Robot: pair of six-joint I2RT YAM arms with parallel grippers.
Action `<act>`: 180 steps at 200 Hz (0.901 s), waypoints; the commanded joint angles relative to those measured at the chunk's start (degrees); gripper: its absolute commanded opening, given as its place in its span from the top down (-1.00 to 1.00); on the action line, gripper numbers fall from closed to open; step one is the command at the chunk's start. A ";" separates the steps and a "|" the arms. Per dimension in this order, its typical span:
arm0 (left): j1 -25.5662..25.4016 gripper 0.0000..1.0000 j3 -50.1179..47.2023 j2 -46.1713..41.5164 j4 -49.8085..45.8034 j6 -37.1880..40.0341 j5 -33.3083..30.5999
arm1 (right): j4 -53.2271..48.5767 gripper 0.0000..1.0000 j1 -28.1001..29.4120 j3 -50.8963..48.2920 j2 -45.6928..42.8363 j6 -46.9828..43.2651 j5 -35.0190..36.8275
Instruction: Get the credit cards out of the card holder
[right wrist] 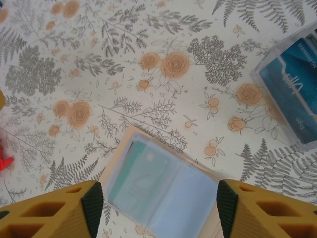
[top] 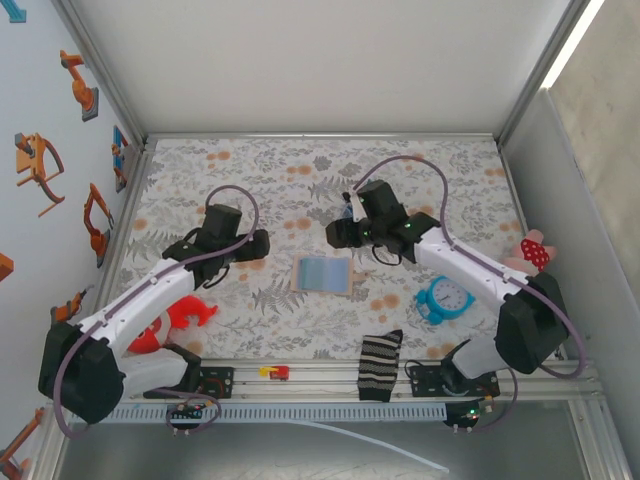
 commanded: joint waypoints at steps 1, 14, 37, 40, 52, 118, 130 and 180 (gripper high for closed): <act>3.66 -0.94 1.13 0.95 0.83 -0.86 8.16 | -0.18 -0.19 3.63 0.99 2.38 3.57 6.16; 5.77 -0.94 0.47 1.21 2.04 -1.37 11.11 | -0.40 -0.15 5.64 1.81 3.70 4.52 7.97; 9.04 -0.94 -1.15 1.14 4.02 -1.94 14.41 | -1.83 -0.11 8.87 3.84 6.61 5.65 10.94; 9.41 -0.94 -1.31 1.06 4.21 -2.01 14.79 | -1.96 -0.11 9.34 4.19 7.19 5.77 11.42; 11.20 -0.94 -2.17 0.86 4.98 -2.24 16.10 | -3.02 -0.09 11.06 5.73 9.02 6.21 12.93; 16.97 -0.94 -5.46 -1.86 6.43 -3.94 17.49 | -10.62 -0.04 16.63 15.50 20.58 8.24 19.62; 17.06 -0.94 -5.90 -2.40 6.42 -4.12 17.17 | -11.65 -0.03 16.63 16.35 21.77 9.10 19.96; 17.19 -0.94 -7.30 -3.43 6.33 -4.82 16.79 | -13.57 0.06 16.58 15.94 25.11 13.22 18.85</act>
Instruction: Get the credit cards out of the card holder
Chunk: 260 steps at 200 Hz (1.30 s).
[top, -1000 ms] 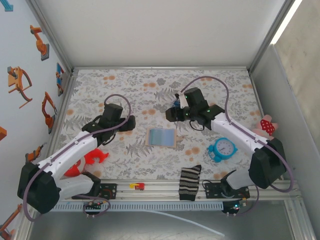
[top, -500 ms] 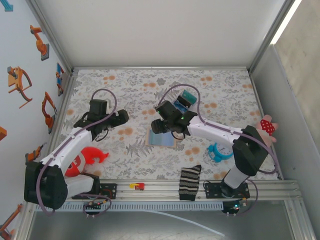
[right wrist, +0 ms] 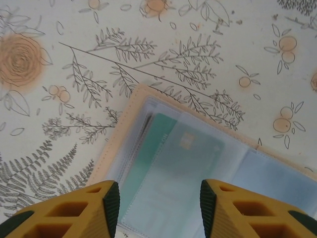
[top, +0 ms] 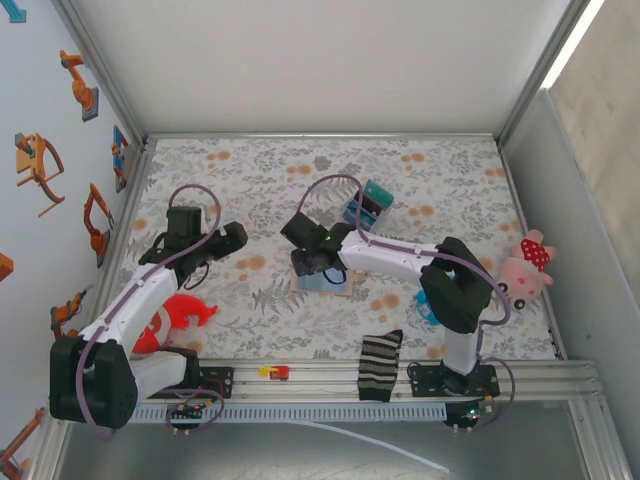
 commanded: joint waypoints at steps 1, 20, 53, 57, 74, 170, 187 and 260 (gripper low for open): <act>0.36 -0.94 -1.09 -1.07 0.41 -1.18 0.72 | -2.88 0.07 -0.07 0.76 1.19 3.60 1.29; 0.36 -0.94 -1.42 -0.89 0.31 -1.29 0.89 | -2.22 0.06 -0.08 -0.74 1.33 4.73 0.09; 0.36 -0.94 -1.69 -0.42 0.19 -1.37 0.78 | -1.52 0.06 -0.12 -1.95 1.55 5.39 -1.32; 0.31 -0.94 -1.65 -0.27 0.24 -1.45 0.82 | -1.52 0.06 -0.06 -1.95 1.55 5.35 -1.51; 0.36 -0.94 -1.69 0.10 0.46 -1.60 1.03 | -1.43 0.05 0.07 -1.78 1.97 5.38 -2.36; 0.36 -0.94 -1.08 1.33 0.74 -1.59 1.60 | -1.53 -0.01 0.70 -0.77 5.40 5.45 -4.09; 0.36 -0.94 -1.31 1.38 0.73 -1.56 1.60 | -1.78 -0.04 0.74 -0.72 5.84 5.43 -4.29; 0.27 -0.94 -1.63 0.64 0.63 -1.54 2.11 | -1.69 0.29 0.69 -2.79 6.30 5.55 -4.27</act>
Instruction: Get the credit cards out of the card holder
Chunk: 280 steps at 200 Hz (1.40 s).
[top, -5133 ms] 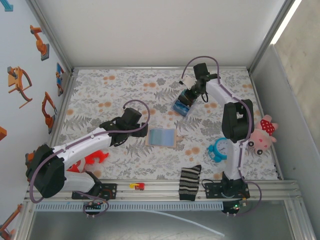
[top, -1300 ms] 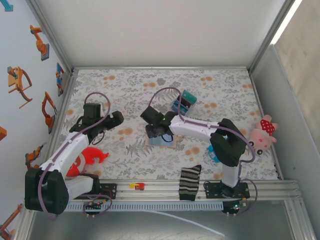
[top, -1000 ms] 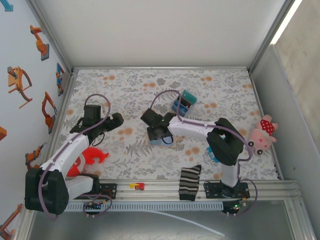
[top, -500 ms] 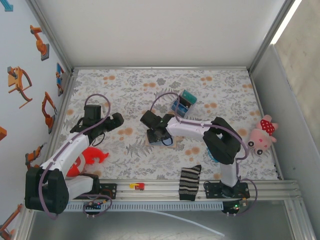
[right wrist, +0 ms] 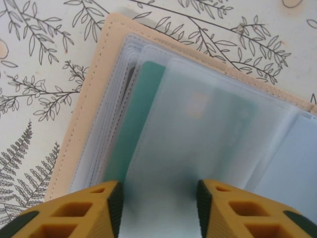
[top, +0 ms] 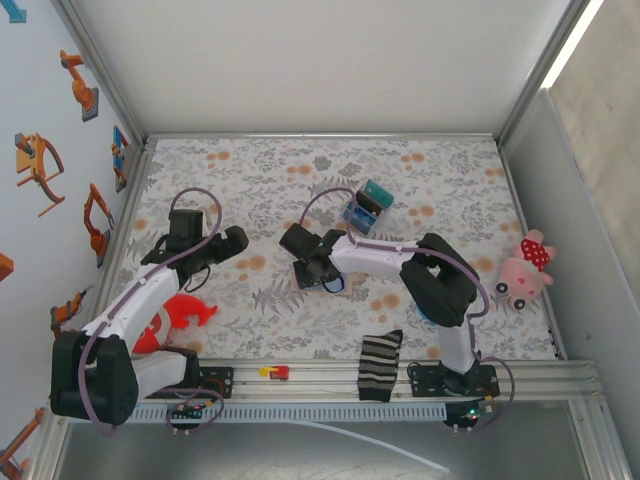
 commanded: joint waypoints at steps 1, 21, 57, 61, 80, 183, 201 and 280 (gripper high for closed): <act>0.19 -0.94 -0.51 -0.52 0.37 -0.56 1.07 | -0.86 0.30 0.46 -1.54 1.14 0.95 -0.34; 0.10 -0.94 -0.96 -1.38 0.92 -0.34 2.21 | -0.84 0.43 0.39 -1.74 0.10 0.68 0.13; -0.50 -0.94 -1.86 -3.56 0.84 -0.20 2.49 | -1.57 0.60 0.41 -1.91 -2.51 0.26 1.73; -0.58 -0.94 -1.94 -3.71 0.69 -0.15 2.51 | -1.77 0.60 0.36 -1.91 -2.84 0.20 1.96; -0.76 -0.94 -1.93 -4.29 0.39 -0.14 2.35 | -2.69 0.60 0.37 -2.09 -4.44 0.03 3.70; -6.18 -0.94 -1.35 -4.98 0.26 0.36 -1.65 | -5.11 0.41 -1.12 -8.13 -10.78 1.67 9.51; -7.70 -0.94 -1.64 -5.47 0.48 0.36 -2.89 | -4.68 0.41 -1.90 -9.93 -11.87 1.79 9.29; -15.83 -0.94 -4.93 -7.99 2.25 0.22 -10.85 | 0.39 0.47 -8.40 -18.30 -17.81 2.10 5.48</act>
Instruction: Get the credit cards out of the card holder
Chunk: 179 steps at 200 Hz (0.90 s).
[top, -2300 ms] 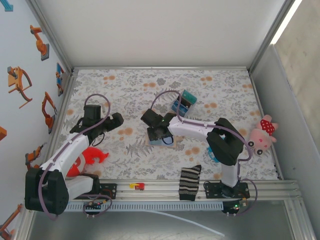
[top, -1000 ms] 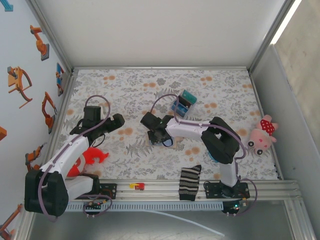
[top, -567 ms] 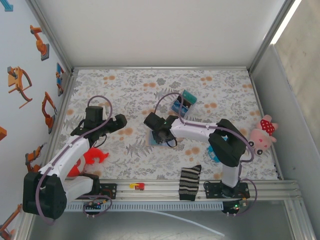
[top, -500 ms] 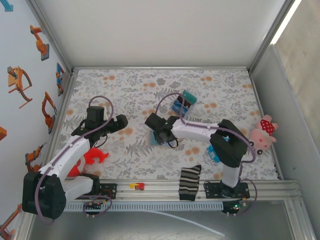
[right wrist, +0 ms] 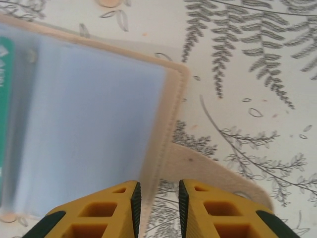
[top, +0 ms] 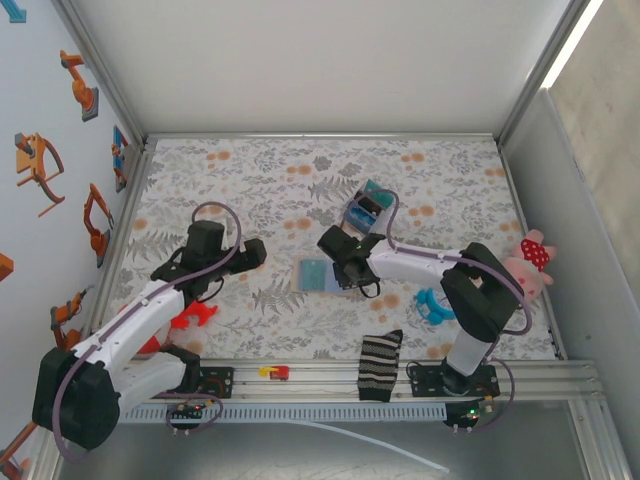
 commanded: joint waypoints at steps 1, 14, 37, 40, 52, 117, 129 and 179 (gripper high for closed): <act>-2.42 -0.94 -0.99 -0.86 1.02 0.16 -4.15 | 2.13 0.47 -1.64 -1.78 -3.36 1.36 -0.87; -3.94 -0.94 -1.09 -0.21 1.26 0.32 -5.34 | 2.87 0.48 -2.98 -2.89 -4.35 1.39 -1.79; -7.21 -0.94 -1.00 1.54 2.37 0.31 -7.52 | 3.70 0.50 -5.14 -4.42 -6.18 1.07 -3.22; -7.70 -0.94 -1.00 1.82 2.65 0.31 -7.89 | 3.70 0.50 -5.39 -4.56 -6.44 1.06 -3.33; -9.53 -0.94 -0.91 3.07 3.63 0.28 -9.17 | 3.78 0.51 -6.09 -4.82 -7.88 0.98 -3.65; -14.01 -0.94 0.89 11.75 7.31 -1.94 -10.65 | 10.24 0.67 -5.18 -6.24 -11.29 3.22 -10.91; -14.48 -0.94 1.19 12.97 8.06 -1.97 -10.23 | 12.94 0.68 -4.47 -6.73 -10.39 4.30 -13.44; -16.81 -0.94 2.66 16.54 8.77 -2.25 -11.02 | 18.81 0.82 -1.18 -6.54 -4.01 7.57 -18.70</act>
